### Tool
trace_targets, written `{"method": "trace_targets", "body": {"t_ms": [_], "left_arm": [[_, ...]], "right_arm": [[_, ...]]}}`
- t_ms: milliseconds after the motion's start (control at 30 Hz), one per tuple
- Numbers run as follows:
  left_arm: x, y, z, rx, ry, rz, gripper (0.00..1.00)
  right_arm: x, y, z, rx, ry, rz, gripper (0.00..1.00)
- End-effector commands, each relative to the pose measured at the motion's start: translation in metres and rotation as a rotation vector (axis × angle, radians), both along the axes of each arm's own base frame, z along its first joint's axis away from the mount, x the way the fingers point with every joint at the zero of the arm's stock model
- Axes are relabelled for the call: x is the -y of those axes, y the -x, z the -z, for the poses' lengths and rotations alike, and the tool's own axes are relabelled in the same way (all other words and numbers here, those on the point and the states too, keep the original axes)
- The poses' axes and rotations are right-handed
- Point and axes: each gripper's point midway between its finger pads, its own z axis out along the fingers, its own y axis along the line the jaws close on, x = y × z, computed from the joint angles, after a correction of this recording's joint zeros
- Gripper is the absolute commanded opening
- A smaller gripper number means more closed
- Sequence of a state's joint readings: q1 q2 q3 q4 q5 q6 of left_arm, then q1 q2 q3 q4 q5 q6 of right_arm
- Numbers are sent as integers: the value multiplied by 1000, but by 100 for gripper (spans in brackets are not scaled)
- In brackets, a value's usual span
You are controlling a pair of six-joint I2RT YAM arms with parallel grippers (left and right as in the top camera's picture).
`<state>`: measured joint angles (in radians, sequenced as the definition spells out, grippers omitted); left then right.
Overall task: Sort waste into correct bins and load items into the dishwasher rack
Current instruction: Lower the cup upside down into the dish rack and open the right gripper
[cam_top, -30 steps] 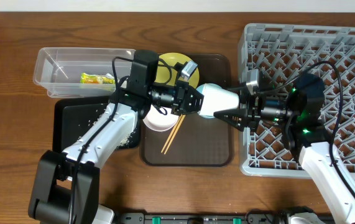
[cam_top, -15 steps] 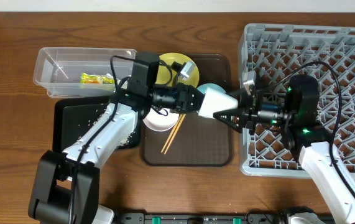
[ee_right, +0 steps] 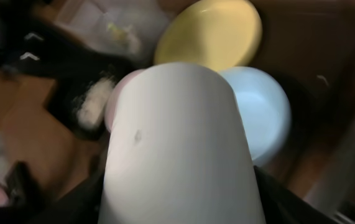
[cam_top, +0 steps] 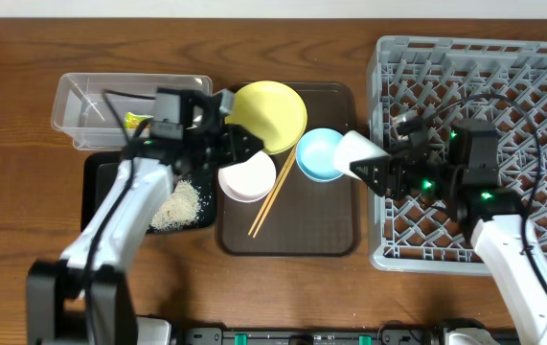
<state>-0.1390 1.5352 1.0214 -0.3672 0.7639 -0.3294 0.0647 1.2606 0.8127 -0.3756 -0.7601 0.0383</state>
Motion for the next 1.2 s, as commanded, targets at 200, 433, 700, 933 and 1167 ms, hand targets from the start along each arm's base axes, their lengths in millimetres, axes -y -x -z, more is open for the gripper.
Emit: {"method": "trace_targets", "body": {"t_ms": [200,433,700,933,1167], "left_arm": [[-73,17,-24,92,-308,-165,34],[-74,20,-29,103,-305,-169,33],[-74,22,-28,91,-302,-168,34],[-74,25,-26,75,-305,-166,33],[-74,25,-26,75,-305,-166,34]], "right_arm": [[106,-8,-50,-72,431,424,19],[169,22,-49,-237,622,645,15],[197,25,-12,-419,665,697,13],[200,12,20,-510,684,666,13],[201,4,50,-589,700,636,21]]}}
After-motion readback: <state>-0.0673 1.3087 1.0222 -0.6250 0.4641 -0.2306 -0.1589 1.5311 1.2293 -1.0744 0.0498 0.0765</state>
